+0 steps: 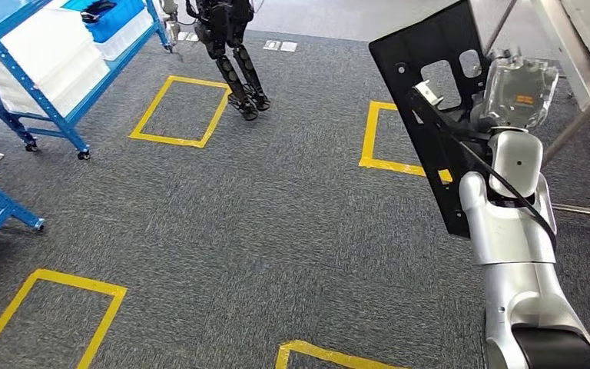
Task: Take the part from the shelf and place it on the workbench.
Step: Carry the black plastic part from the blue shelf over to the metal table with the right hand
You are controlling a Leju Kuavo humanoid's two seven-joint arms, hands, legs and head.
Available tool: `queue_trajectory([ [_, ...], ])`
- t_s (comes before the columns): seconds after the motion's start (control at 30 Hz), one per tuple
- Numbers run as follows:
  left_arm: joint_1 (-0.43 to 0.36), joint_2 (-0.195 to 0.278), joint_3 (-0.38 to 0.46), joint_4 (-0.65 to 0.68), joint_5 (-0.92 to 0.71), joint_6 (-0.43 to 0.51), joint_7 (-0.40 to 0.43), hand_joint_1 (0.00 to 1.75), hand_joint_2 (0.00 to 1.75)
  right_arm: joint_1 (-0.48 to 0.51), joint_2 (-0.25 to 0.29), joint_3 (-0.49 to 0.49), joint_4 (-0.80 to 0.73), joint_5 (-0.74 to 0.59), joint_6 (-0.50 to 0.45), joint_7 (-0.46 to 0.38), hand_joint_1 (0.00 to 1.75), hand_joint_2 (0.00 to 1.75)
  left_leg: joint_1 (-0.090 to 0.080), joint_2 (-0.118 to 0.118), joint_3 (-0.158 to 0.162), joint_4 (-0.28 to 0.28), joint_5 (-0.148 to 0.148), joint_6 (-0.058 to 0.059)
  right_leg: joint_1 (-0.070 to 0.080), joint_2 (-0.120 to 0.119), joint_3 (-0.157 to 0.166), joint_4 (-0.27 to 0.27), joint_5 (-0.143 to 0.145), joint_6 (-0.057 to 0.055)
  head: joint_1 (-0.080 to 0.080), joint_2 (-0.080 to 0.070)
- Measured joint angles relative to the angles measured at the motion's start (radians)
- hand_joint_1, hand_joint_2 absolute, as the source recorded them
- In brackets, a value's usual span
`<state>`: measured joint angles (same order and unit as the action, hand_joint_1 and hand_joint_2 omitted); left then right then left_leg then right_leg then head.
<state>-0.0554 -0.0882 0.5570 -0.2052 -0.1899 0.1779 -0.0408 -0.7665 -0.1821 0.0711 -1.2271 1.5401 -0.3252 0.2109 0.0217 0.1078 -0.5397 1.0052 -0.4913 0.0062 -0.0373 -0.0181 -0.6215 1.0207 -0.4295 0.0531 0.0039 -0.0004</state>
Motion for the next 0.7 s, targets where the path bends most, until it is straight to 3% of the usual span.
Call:
queue_trajectory([
  [0.07,-0.001,-0.001,0.0,0.0,0.001,0.0,-0.001,0.0,1.75,-0.003,-0.001,0.0,0.002,0.003,-0.003,0.001,1.75,1.75,0.008,-0.04,-0.019,0.05,-0.039,-0.004,0.001,0.019,-0.002,0.0,0.002,-0.013,-0.002,0.0],
  [0.13,0.0,-0.001,0.003,0.0,0.003,0.001,-0.002,0.0,1.75,-0.008,0.004,0.0,0.008,0.005,-0.006,0.0,1.75,1.75,0.007,-0.089,-0.076,0.175,-0.107,0.0,0.006,0.038,-0.002,-0.001,0.004,-0.021,-0.004,0.0],
  [0.17,0.001,-0.001,0.006,0.0,0.004,0.002,-0.002,0.0,1.75,-0.01,0.008,0.0,0.012,0.007,-0.007,0.0,1.75,1.75,0.004,-0.099,-0.112,0.245,-0.133,0.005,0.012,0.05,-0.002,-0.001,0.005,-0.025,-0.005,0.0],
  [0.2,0.001,-0.001,0.01,0.0,0.005,0.003,-0.002,0.0,1.75,-0.011,0.012,0.0,0.017,0.008,-0.007,-0.001,1.75,1.75,0.001,-0.103,-0.139,0.293,-0.143,0.012,0.018,0.063,-0.002,-0.001,0.006,-0.027,-0.005,0.0],
  [0.23,0.001,-0.001,0.014,0.0,0.006,0.004,-0.002,0.0,1.75,-0.012,0.015,0.0,0.022,0.009,-0.008,-0.001,1.75,1.75,-0.005,-0.107,-0.153,0.307,-0.134,0.022,0.023,0.076,-0.002,-0.001,0.007,-0.029,-0.005,0.0],
  [0.27,0.0,-0.002,0.016,0.0,0.007,0.005,-0.002,0.0,1.75,-0.014,0.017,0.0,0.026,0.01,-0.009,-0.001,1.75,1.75,-0.012,-0.112,-0.149,0.283,-0.106,0.035,0.027,0.09,-0.002,-0.001,0.008,-0.032,-0.005,0.0],
  [0.3,0.0,-0.002,0.019,0.0,0.01,0.006,-0.002,0.0,1.75,-0.017,0.02,0.001,0.029,0.01,-0.012,-0.001,1.75,1.75,-0.02,-0.125,-0.127,0.225,-0.065,0.05,0.03,0.103,-0.001,-0.001,0.009,-0.033,-0.005,0.0],
  [0.37,0.0,-0.001,0.025,-0.001,0.017,0.009,-0.004,0.0,1.75,-0.027,0.027,0.001,0.038,0.014,-0.024,-0.001,1.75,1.75,-0.035,-0.177,-0.073,0.095,0.004,0.079,0.031,0.128,-0.002,-0.001,0.012,-0.036,-0.003,0.0],
  [0.43,0.0,0.002,0.031,-0.001,0.021,0.01,-0.009,0.0,1.75,-0.038,0.038,0.002,0.05,0.019,-0.034,-0.001,1.75,1.75,-0.043,-0.205,-0.047,0.035,0.022,0.094,0.027,0.152,-0.008,-0.003,0.017,-0.033,-0.007,0.0],
  [0.5,-0.002,0.002,0.038,-0.002,0.022,0.008,-0.015,0.0,1.75,-0.046,0.043,0.003,0.061,0.023,-0.036,0.001,1.75,1.75,-0.045,-0.181,-0.038,0.015,0.026,0.095,0.026,0.177,-0.014,-0.01,0.027,-0.023,-0.011,0.0],
  [0.53,-0.005,0.0,0.04,-0.002,0.022,0.006,-0.017,0.0,1.75,-0.052,0.043,0.003,0.064,0.024,-0.036,0.003,1.75,1.75,-0.043,-0.167,-0.031,-0.001,0.035,0.091,0.028,0.167,-0.019,-0.009,0.028,-0.02,-0.012,0.0],
  [0.6,-0.008,-0.005,0.045,-0.002,0.022,0.003,-0.021,0.0,1.75,-0.076,0.042,0.004,0.07,0.026,-0.035,0.008,1.75,1.75,-0.038,-0.138,-0.018,-0.036,0.054,0.084,0.036,0.107,-0.051,0.045,-0.001,-0.023,-0.007,0.0],
  [0.63,-0.009,-0.007,0.047,-0.002,0.023,0.002,-0.022,0.0,1.75,-0.089,0.043,0.004,0.073,0.027,-0.034,0.01,1.75,1.75,-0.037,-0.123,-0.015,-0.045,0.059,0.081,0.035,0.069,-0.078,0.101,-0.028,-0.026,-0.003,0.0],
  [0.7,-0.008,-0.01,0.05,-0.002,0.022,0.001,-0.023,0.0,1.75,-0.103,0.047,0.006,0.082,0.027,-0.034,0.011,1.75,1.75,-0.036,-0.092,-0.016,-0.047,0.059,0.08,0.03,0.04,-0.127,0.217,-0.074,-0.023,0.002,0.0],
])
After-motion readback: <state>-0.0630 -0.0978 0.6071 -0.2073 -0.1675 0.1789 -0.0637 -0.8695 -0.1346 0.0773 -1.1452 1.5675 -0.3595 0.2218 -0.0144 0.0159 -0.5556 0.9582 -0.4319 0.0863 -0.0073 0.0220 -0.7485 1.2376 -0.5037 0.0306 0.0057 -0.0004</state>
